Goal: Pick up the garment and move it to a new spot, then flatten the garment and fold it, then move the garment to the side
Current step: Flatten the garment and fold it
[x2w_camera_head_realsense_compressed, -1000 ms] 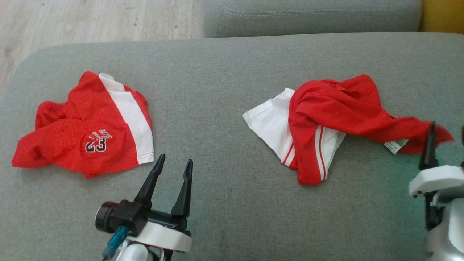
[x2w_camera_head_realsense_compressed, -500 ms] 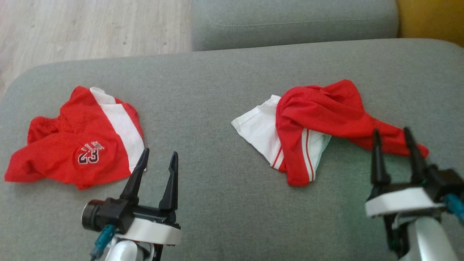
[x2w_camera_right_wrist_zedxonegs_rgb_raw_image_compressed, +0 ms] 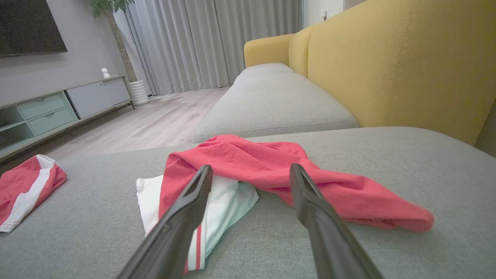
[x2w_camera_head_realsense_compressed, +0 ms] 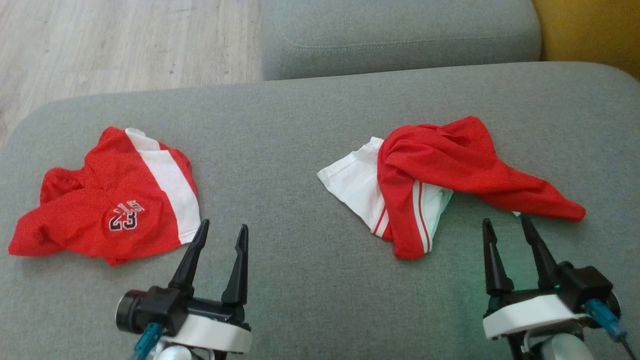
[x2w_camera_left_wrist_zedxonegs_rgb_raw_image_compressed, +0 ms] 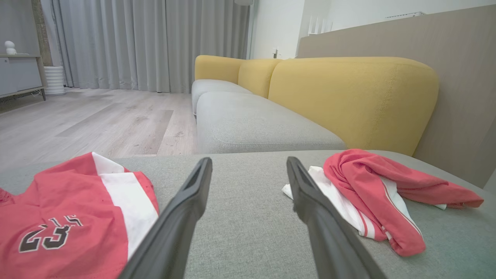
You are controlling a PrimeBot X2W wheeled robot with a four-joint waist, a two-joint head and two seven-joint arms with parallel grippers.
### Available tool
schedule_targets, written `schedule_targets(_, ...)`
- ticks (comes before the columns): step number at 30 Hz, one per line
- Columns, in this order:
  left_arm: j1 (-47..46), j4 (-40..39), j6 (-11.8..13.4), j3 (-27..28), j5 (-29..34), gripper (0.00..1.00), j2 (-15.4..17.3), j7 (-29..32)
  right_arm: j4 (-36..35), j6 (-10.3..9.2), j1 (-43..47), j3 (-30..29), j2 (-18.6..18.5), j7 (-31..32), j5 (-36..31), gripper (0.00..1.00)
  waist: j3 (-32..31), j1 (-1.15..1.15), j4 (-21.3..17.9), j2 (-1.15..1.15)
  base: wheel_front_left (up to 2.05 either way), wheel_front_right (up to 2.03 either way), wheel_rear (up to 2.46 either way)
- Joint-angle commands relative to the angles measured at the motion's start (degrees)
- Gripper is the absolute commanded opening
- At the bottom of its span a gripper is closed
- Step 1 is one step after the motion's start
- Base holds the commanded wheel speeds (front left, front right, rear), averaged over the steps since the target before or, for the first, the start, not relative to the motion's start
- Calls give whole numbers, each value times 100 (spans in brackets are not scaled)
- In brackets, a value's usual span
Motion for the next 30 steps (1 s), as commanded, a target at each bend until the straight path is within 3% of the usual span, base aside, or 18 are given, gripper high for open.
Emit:
schedule_targets(1, -197, -192, -11, 125, -7, 100, -3, -37, -129, -4, -231, 181, -34, -63, 2, 100, 38, 1, 32, 0, 0, 0, 0)
schedule_targets(9, -279, -146, -14, 19, -46, 100, -3, -37, 678, -4, -470, 600, -34, -58, -86, 100, 229, 1, 250, 0, 0, 0, 0)
schedule_targets(22, -389, -63, -1, -50, -98, 100, -3, -37, 2126, -4, -1117, 1316, -34, 189, 688, 100, 401, 1, 582, 0, 0, 0, 0)
schedule_targets(29, -445, -34, 18, -86, -107, 100, -3, -37, 2765, -4, -1424, 1446, -34, 90, 603, 100, 470, 1, 635, 0, 0, 0, 0)
schedule_targets(30, -448, -26, 21, -80, -103, 100, -3, -37, 2784, -4, -1456, 1480, -34, 62, 660, 68, 468, 1, 629, 0, 0, 0, 0)
